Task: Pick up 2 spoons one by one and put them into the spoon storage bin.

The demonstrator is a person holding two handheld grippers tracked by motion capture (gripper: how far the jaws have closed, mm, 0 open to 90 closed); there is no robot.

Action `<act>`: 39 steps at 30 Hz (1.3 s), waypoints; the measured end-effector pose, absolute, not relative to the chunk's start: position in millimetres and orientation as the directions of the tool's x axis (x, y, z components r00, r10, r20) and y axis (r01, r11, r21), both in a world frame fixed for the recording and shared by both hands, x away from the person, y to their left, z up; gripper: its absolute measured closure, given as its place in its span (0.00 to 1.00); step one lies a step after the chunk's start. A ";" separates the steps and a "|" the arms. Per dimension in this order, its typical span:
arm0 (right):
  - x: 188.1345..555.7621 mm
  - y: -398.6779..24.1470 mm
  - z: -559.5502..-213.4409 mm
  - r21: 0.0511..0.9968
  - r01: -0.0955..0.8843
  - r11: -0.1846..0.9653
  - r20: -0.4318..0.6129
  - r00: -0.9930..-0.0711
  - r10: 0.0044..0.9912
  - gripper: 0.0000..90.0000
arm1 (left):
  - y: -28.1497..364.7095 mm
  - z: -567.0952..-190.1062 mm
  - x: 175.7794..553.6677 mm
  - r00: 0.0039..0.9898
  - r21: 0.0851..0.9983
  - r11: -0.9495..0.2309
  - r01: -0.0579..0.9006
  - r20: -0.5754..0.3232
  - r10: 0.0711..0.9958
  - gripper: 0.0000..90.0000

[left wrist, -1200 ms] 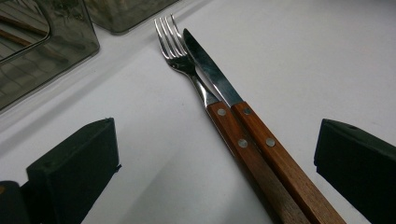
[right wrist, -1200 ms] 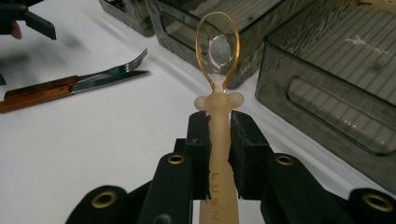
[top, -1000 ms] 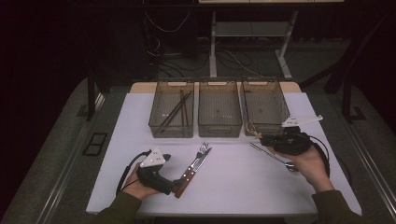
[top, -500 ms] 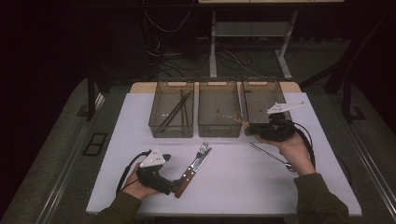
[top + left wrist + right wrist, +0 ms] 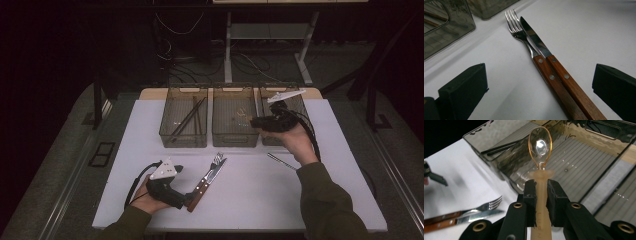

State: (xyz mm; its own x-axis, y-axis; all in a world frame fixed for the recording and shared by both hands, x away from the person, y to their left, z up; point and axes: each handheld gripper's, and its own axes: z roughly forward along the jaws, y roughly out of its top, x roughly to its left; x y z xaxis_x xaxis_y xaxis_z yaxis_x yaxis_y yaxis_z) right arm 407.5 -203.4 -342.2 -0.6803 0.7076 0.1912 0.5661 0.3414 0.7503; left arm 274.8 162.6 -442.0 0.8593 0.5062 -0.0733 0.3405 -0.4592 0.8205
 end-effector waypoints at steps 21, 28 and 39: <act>470.6 -160.7 -372.5 0.642 0.645 0.415 0.155 -0.639 0.753 0.87 | 162.4 -441.3 274.5 0.863 0.829 -0.448 0.334 -0.077 0.499 0.00; 475.3 -147.1 -388.3 0.592 0.671 0.446 0.136 -0.629 0.765 0.82 | 161.2 -441.7 273.6 0.862 0.832 -0.440 0.339 -0.087 0.499 0.00; 466.7 -165.0 -373.8 0.678 0.637 0.366 0.189 -0.633 0.751 0.51 | 161.6 -441.6 274.2 0.860 0.835 -0.433 0.340 -0.089 0.503 0.00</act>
